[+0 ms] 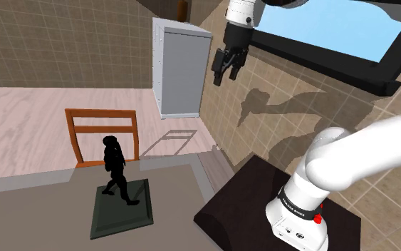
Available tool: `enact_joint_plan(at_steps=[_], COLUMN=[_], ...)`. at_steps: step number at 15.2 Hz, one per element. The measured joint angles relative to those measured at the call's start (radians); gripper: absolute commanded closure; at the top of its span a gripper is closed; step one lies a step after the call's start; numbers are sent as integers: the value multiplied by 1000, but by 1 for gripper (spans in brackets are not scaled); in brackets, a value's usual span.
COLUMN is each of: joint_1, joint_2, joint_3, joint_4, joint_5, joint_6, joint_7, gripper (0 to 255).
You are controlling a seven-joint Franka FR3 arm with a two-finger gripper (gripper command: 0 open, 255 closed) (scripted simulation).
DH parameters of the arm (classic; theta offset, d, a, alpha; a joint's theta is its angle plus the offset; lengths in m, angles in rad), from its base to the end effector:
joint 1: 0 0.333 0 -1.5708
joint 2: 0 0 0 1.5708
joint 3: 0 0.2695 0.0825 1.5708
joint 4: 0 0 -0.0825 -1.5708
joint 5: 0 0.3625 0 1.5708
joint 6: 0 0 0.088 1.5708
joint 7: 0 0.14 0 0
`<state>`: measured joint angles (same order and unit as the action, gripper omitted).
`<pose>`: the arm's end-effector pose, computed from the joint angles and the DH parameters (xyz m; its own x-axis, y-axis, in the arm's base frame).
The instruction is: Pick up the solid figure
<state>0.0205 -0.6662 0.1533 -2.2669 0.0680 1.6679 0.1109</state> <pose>0.3540 0.0783 0.5302 0.9975 0.0294 0.0641 0.0282 -0.9994 0.0196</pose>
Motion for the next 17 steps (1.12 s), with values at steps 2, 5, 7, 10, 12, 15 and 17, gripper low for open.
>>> enact_joint_plan(at_steps=[2,5,7,10,12,15,17], joint_1=[6,13,14,16,15,14,22], joint_2=[43,104,160,241,318,421,501], joint_3=[50,118,165,233,284,343,390], joint_4=[21,45,74,121,176,250,304], joint_5=[11,19,18,7,-11,-50,-86], joint_6=[18,47,68,91,102,108,113], joint_7=[59,141,199,286,355,446,523], gripper=[0,0,0,0,0,0,0])
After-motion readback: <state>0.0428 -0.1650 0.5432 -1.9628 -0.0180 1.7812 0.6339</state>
